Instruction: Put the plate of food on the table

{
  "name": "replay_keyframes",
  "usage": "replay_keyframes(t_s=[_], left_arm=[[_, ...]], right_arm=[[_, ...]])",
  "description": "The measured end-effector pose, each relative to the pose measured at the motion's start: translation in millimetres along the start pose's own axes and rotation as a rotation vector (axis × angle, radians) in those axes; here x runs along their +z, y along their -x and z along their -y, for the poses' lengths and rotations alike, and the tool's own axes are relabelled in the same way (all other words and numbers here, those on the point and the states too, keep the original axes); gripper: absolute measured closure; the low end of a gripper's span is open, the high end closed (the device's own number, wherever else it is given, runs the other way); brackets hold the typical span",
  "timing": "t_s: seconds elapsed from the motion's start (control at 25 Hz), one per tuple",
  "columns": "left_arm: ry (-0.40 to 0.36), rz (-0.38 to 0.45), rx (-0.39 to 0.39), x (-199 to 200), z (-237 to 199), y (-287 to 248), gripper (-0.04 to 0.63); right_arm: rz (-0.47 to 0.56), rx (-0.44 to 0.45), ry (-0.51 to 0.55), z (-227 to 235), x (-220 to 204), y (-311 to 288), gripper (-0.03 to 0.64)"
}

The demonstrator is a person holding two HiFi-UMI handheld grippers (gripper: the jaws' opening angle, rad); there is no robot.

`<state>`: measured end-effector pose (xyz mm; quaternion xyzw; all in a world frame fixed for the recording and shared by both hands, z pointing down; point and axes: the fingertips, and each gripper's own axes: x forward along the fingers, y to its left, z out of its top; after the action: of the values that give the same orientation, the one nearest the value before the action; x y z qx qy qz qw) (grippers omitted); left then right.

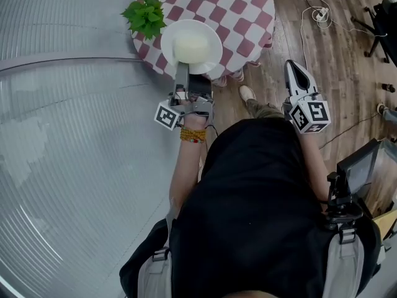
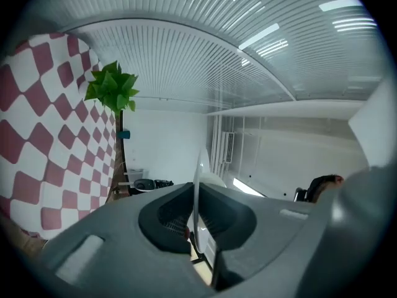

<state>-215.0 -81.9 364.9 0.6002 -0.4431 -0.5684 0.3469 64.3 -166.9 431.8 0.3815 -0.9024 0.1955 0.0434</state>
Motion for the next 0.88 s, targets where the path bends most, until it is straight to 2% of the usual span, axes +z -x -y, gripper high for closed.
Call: replay_keyframes(t_s=[0.16, 0.4, 0.64, 0.88], left_arm=[[0.003, -0.025, -0.012, 7, -15, -47, 0.58], [-0.023, -0.036, -0.028, 19, -20, -98, 0.58], [-0.011, -0.004, 0.014, 38, -52, -131, 0.58], [0.026, 0.041, 0.103, 44, -103, -141, 0.58]], right_arm=[[-0.029, -0.047, -0.025, 20, -7, -12, 0.606], [-0.049, -0.04, -0.007, 25, -10, -16, 0.606], [-0.059, -0.074, -0.043, 34, -18, -16, 0.606], [-0.078, -0.128, -0.056, 52, -27, -5, 0.606]])
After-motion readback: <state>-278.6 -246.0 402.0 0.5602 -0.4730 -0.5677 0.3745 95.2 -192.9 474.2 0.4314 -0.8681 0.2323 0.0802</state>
